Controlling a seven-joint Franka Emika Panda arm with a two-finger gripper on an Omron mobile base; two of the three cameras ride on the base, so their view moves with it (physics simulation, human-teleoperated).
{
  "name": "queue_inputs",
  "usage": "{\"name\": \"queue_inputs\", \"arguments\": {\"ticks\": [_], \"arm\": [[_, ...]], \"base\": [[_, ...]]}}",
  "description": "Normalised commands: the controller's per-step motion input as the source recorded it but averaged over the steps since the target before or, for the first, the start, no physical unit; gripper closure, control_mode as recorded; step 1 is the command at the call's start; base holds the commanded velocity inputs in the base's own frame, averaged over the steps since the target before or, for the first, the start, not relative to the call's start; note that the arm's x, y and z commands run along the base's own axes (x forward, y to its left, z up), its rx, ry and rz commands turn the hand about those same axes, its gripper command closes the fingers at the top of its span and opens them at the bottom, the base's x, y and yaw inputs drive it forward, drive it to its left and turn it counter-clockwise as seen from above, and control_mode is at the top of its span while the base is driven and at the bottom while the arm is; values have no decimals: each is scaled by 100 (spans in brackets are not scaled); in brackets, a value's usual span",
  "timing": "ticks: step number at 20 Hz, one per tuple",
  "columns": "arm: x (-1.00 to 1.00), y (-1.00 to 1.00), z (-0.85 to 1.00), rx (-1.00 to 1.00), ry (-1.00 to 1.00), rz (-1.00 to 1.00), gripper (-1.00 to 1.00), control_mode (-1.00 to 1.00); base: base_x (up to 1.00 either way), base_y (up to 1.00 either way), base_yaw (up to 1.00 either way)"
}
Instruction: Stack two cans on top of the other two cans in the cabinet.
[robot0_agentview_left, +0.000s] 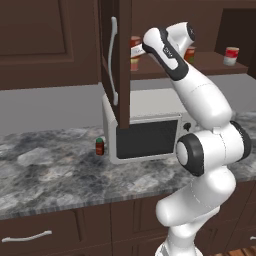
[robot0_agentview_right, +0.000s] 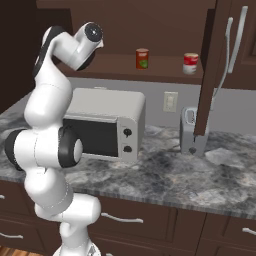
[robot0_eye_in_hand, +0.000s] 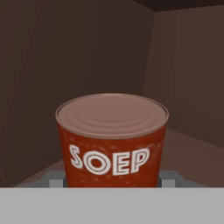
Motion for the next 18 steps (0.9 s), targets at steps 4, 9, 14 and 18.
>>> {"name": "queue_inputs", "arguments": {"ticks": [4,9,14,18], "arm": [[15,2,8,0,0,0,100,-100],[24,0,1,0,0,0,100,-100],[20,0,0,0,0,0,100,-100],[20,0,0,0,0,1,100,-100]], "base": [[0,0,0],[0,0,0],[0,0,0],[0,0,0]]}}
